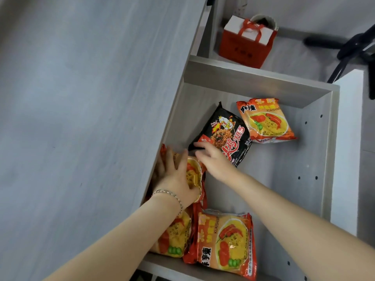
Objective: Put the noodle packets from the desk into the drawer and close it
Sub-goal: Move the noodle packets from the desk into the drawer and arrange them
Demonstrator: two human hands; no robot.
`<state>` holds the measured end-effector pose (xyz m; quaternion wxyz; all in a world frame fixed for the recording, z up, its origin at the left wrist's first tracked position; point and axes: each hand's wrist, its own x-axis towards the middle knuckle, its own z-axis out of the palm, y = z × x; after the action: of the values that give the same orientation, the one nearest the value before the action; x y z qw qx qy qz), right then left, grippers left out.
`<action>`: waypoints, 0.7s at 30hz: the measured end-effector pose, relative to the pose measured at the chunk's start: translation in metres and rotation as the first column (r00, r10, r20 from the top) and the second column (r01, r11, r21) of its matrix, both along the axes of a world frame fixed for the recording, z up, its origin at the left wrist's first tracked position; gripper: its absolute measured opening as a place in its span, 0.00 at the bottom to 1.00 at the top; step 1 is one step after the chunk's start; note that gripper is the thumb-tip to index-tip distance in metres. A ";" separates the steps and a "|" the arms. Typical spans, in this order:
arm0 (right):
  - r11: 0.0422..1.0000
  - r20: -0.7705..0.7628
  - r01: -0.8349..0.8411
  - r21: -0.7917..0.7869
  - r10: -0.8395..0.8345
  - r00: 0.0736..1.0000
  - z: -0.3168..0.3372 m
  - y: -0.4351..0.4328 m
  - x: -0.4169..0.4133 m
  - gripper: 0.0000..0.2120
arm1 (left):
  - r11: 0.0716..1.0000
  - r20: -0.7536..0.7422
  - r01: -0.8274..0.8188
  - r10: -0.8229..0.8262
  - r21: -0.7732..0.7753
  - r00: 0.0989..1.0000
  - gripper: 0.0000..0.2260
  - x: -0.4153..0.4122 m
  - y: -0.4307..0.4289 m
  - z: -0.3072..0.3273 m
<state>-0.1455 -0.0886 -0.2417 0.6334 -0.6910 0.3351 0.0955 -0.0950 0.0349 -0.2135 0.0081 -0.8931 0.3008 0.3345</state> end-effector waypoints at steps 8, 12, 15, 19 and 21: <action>0.627 0.215 0.436 -0.645 -0.399 0.891 0.031 -0.091 -0.015 0.14 | 0.940 0.171 0.337 -0.342 0.060 0.924 0.40 0.006 -0.051 -0.007; 0.701 -0.308 0.087 -0.708 -0.416 0.856 0.009 -0.126 -0.013 0.51 | 0.905 0.079 0.377 -0.398 0.195 0.914 0.40 0.017 -0.051 -0.015; 0.773 -0.492 -0.044 -0.633 -0.358 0.794 -0.012 -0.135 -0.011 0.59 | 0.916 0.071 0.344 -0.364 0.207 0.929 0.38 0.022 -0.044 -0.016; 0.813 -0.468 0.074 -0.578 -0.405 0.785 -0.025 -0.150 -0.022 0.59 | 0.910 0.018 0.347 -0.360 0.228 0.933 0.42 0.031 -0.039 -0.014; 0.817 -0.417 0.174 -0.549 -0.448 0.791 -0.025 -0.157 -0.035 0.54 | 0.890 -0.031 0.377 -0.382 0.258 0.924 0.46 0.035 -0.038 -0.013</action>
<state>-0.1809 -0.2459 -0.2662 0.3298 -0.7054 0.6215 0.0856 -0.0600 -0.0030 -0.2269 0.1928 -0.8116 0.4231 0.3538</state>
